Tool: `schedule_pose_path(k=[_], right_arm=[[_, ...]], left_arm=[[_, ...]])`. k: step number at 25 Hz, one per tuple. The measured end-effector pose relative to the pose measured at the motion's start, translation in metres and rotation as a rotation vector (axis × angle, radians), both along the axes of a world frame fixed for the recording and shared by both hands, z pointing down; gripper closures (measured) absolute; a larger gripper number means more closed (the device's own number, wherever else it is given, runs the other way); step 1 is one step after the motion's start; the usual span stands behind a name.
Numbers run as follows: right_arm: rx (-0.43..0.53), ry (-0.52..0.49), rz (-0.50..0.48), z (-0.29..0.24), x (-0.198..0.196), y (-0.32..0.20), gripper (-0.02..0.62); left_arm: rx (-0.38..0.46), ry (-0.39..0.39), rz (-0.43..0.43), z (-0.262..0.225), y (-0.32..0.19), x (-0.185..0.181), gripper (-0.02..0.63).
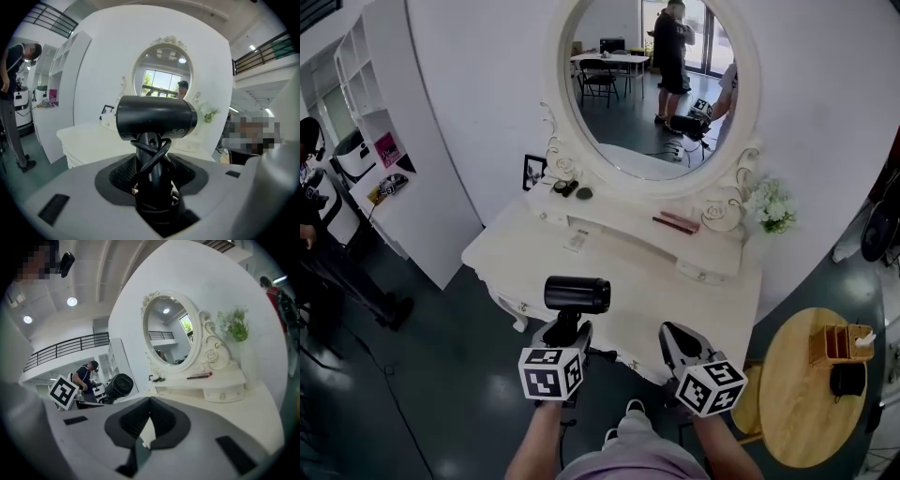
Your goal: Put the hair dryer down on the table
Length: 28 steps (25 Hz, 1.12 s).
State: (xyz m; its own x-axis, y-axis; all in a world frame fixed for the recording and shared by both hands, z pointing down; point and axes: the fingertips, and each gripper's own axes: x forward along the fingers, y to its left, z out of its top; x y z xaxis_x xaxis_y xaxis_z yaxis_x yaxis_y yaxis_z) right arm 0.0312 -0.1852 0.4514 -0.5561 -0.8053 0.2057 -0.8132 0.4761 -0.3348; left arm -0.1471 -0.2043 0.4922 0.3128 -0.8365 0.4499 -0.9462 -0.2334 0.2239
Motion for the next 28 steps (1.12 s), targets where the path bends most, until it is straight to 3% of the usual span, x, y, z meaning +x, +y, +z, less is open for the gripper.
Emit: schedule_pose_path(k=[20,28], right_arm=[[-0.031,-0.003,0.001,0.012,0.021,-0.058,0.592],[-0.046,-0.003,-0.006,0.016,0.025,-0.061,0.592]], left_arm=[[-0.06,-0.024,0.034,0.03,-0.09,0.04,0.397],[-0.127,-0.119,0.058,0.065,-0.114,0.05,0.397]])
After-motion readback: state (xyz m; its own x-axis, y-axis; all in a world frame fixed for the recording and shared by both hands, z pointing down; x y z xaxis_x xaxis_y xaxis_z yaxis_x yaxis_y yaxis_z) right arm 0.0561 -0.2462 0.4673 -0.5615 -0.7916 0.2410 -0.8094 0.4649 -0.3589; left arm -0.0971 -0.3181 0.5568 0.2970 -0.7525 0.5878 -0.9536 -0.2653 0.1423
